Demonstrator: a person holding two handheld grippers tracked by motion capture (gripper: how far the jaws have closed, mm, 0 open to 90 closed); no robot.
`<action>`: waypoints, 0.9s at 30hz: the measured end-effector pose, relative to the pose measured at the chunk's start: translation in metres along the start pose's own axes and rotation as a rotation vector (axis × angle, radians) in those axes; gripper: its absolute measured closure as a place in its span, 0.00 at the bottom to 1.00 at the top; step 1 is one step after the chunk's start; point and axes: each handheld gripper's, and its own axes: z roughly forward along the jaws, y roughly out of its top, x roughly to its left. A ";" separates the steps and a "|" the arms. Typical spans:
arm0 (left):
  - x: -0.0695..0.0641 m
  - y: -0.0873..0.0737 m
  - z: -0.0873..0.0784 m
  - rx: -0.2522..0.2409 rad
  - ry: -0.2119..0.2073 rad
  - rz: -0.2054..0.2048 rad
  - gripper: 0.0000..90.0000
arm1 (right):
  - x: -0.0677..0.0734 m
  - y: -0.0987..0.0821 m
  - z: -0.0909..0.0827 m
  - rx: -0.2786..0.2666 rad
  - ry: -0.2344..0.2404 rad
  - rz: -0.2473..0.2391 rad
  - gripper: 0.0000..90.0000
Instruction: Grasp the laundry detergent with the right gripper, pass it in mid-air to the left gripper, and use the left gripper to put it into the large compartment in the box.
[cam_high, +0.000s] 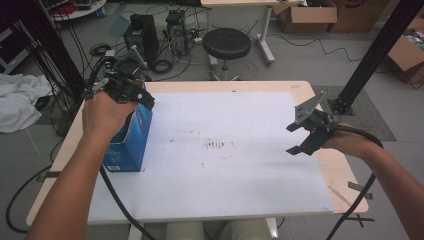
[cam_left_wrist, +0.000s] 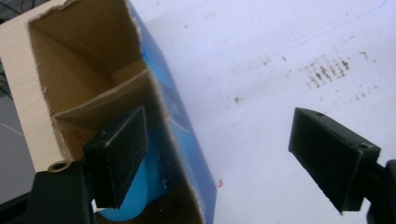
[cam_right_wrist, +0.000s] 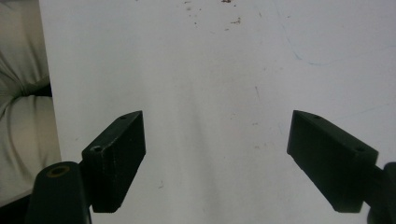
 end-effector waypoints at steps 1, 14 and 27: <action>-0.002 0.001 0.000 0.001 0.000 0.003 0.22 | 0.000 0.000 0.000 0.000 0.000 0.001 0.21; -0.026 0.018 0.006 0.002 -0.024 0.083 0.20 | 0.000 0.002 0.000 0.000 -0.001 0.002 0.21; -0.050 0.036 0.018 0.012 -0.055 0.170 0.21 | 0.000 0.011 0.001 0.006 -0.001 0.007 0.21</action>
